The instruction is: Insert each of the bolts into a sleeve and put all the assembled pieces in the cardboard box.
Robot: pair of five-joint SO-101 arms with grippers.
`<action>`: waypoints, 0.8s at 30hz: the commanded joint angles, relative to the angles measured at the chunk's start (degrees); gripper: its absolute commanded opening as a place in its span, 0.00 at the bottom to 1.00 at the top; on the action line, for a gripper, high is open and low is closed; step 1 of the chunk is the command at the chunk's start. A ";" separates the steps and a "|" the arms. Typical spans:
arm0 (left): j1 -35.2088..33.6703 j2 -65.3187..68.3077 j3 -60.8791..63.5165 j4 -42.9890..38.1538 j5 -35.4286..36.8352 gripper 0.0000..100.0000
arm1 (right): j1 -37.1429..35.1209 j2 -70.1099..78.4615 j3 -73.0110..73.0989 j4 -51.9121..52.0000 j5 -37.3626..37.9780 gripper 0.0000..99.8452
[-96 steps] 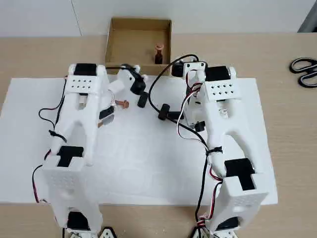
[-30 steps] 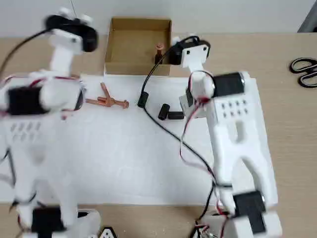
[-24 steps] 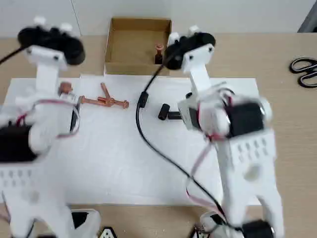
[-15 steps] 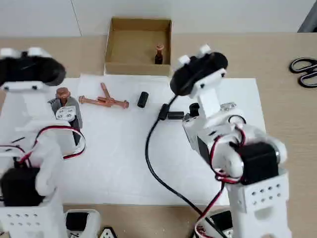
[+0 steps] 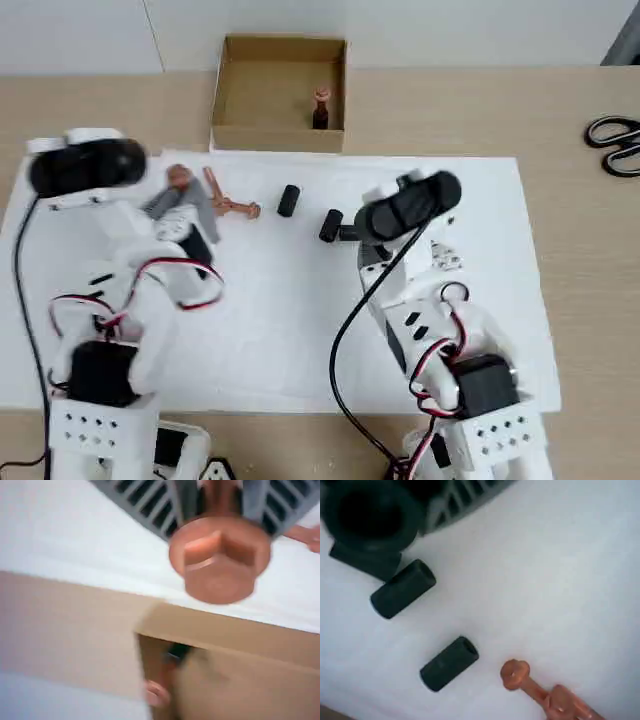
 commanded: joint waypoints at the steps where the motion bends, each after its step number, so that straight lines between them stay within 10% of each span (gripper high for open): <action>1: 4.92 -1.14 1.27 -6.51 0.35 0.00 | -2.77 -4.70 6.77 -6.81 -0.35 0.00; 24: 16.70 -1.58 8.04 -14.51 0.35 0.00 | -20.53 -16.31 21.10 -11.38 -0.62 0.00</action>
